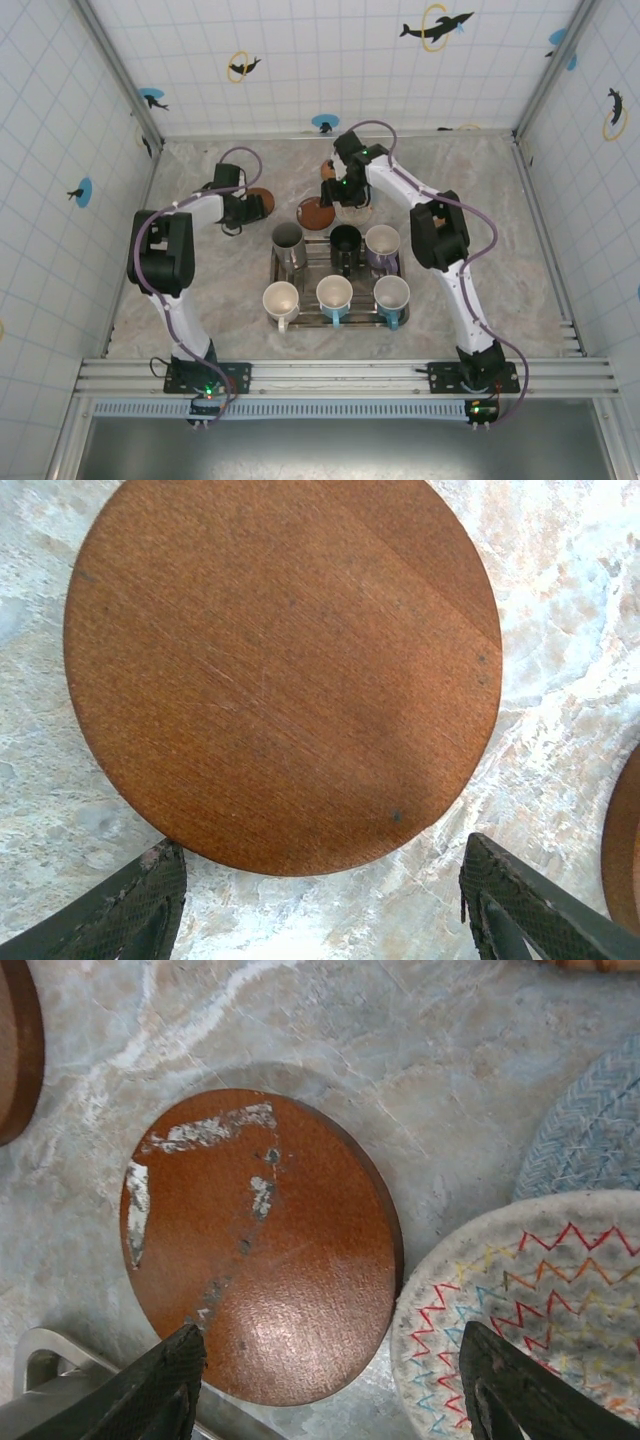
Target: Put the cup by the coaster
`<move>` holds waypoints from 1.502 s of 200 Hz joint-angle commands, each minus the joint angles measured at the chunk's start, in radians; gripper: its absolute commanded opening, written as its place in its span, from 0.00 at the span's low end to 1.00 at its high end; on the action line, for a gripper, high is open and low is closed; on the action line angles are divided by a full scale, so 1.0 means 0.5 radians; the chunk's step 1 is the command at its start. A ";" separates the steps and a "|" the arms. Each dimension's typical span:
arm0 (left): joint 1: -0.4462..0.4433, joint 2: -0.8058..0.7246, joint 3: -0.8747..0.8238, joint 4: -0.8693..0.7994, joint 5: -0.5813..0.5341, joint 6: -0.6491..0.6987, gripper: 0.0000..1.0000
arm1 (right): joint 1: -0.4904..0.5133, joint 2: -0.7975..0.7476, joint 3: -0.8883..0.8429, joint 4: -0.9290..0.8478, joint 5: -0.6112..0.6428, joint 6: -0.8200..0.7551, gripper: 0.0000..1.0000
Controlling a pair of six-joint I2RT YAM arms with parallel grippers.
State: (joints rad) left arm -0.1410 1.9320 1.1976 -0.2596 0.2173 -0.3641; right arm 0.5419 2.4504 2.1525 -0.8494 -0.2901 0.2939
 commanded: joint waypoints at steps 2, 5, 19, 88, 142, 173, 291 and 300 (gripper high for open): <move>0.009 -0.079 0.026 -0.014 0.091 -0.006 0.72 | 0.003 0.064 0.081 -0.047 -0.048 -0.015 0.69; 0.009 -0.092 0.017 -0.007 0.096 -0.009 0.72 | 0.005 0.068 0.079 -0.045 -0.053 -0.012 0.69; 0.009 -0.145 0.004 0.008 0.120 -0.019 0.72 | 0.005 0.083 0.080 -0.041 -0.077 -0.005 0.69; -0.049 -0.196 0.038 0.003 0.163 -0.016 0.72 | 0.021 0.168 0.088 0.032 -0.197 0.061 0.69; -0.070 -0.146 0.041 0.007 0.188 -0.017 0.72 | 0.021 0.249 0.176 0.100 -0.272 0.141 0.68; -0.083 -0.120 0.040 0.023 0.212 -0.026 0.71 | 0.021 0.317 0.266 0.164 -0.331 0.223 0.68; -0.230 0.014 0.176 0.040 0.280 -0.042 0.71 | -0.026 0.340 0.328 0.540 -0.485 0.494 0.67; -0.236 0.016 0.176 0.046 0.287 -0.046 0.71 | -0.031 0.334 0.331 0.566 -0.504 0.513 0.67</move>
State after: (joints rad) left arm -0.2497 1.9217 1.2594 -0.2447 0.3367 -0.3714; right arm 0.5377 2.5889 2.2730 -0.6159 -0.5213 0.5129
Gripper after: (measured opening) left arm 0.711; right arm 0.669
